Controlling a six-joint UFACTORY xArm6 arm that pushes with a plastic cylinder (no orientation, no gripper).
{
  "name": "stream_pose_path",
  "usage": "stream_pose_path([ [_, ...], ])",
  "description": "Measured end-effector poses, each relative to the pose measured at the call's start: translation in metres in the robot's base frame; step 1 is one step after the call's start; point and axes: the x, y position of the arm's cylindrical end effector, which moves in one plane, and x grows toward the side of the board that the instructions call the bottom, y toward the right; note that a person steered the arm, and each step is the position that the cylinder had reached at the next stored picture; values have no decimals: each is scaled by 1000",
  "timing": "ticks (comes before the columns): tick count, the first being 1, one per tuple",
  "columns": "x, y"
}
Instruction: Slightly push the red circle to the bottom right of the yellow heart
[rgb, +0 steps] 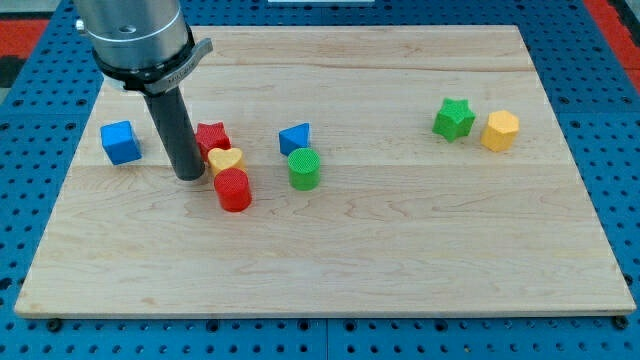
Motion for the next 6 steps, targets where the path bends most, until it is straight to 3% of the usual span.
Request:
stream_pose_path([
  [2,4,9],
  [4,49,-10],
  [6,51,66],
])
